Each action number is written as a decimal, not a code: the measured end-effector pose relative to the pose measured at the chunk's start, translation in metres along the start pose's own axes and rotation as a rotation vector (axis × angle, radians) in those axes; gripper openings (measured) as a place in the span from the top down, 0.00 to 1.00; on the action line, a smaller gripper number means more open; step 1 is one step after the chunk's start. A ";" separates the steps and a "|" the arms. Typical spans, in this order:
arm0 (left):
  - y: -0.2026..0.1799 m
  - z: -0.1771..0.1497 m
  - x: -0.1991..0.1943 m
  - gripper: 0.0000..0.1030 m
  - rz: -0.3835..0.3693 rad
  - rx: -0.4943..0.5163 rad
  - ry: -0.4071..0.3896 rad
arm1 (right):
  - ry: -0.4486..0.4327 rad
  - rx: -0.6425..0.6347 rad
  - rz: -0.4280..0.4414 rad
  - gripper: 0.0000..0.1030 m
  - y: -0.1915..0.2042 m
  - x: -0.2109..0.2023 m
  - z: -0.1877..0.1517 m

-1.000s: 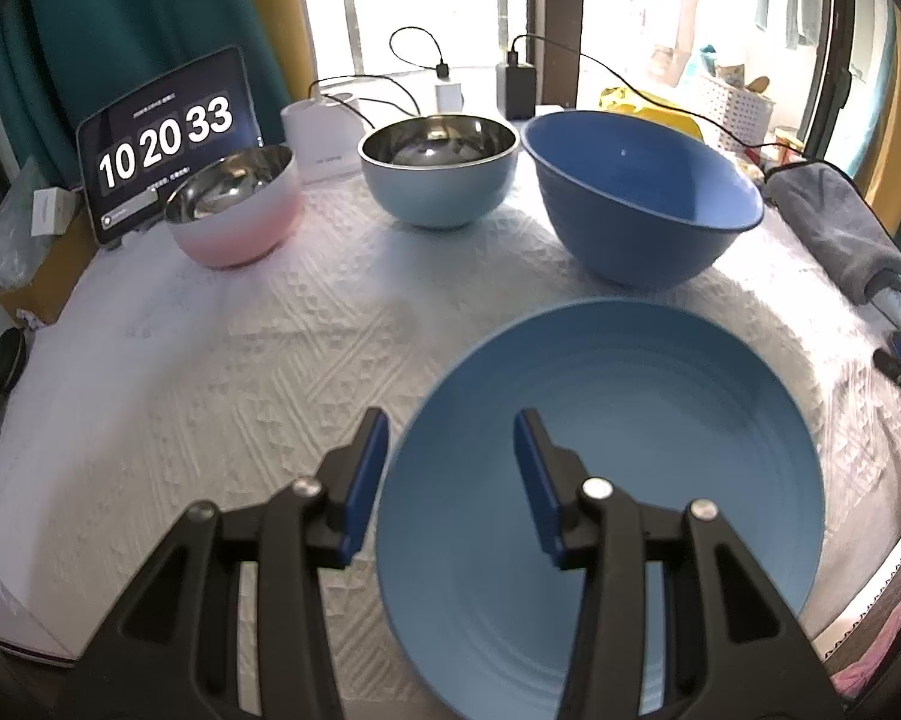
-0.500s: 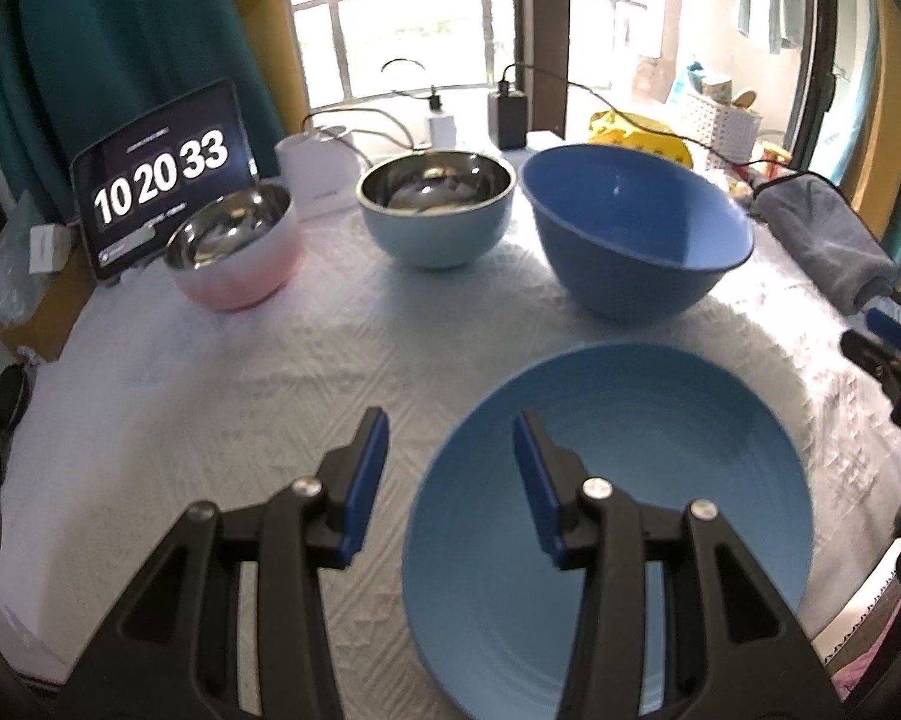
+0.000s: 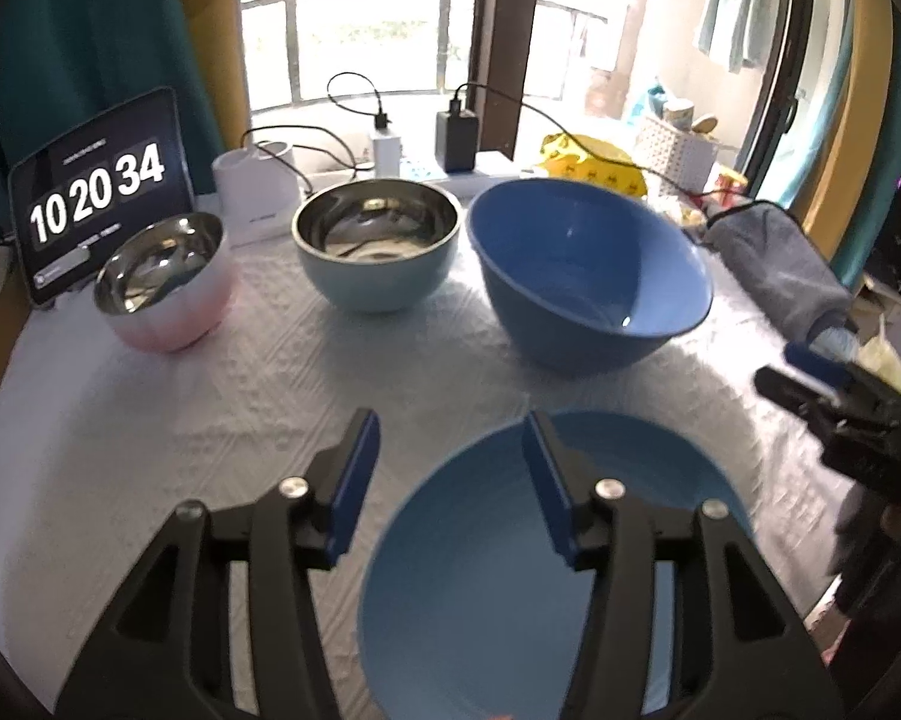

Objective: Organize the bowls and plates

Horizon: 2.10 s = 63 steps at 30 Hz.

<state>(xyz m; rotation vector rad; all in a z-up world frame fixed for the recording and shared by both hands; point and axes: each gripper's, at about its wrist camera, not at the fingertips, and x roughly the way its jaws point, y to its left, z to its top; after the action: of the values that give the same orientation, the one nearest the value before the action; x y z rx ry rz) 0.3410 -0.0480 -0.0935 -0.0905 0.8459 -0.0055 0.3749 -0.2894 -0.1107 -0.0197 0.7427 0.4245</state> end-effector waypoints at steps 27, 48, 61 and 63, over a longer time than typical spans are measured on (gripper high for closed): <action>-0.021 0.053 0.051 0.45 -0.140 0.022 0.051 | 0.069 0.284 0.064 0.25 -0.001 0.055 0.049; -0.033 0.059 0.070 0.64 -0.144 0.045 0.039 | 0.118 0.325 0.126 0.49 0.001 0.088 0.047; -0.041 0.061 0.054 0.71 -0.126 0.084 -0.011 | 0.104 0.291 0.079 0.63 0.003 0.077 0.047; -0.041 0.060 0.051 0.71 -0.129 0.084 -0.015 | 0.101 0.287 0.076 0.62 0.004 0.073 0.048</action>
<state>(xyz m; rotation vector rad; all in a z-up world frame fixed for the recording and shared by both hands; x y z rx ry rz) 0.4208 -0.0860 -0.0882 -0.0663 0.8231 -0.1612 0.4528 -0.2505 -0.1228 0.2583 0.9007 0.3882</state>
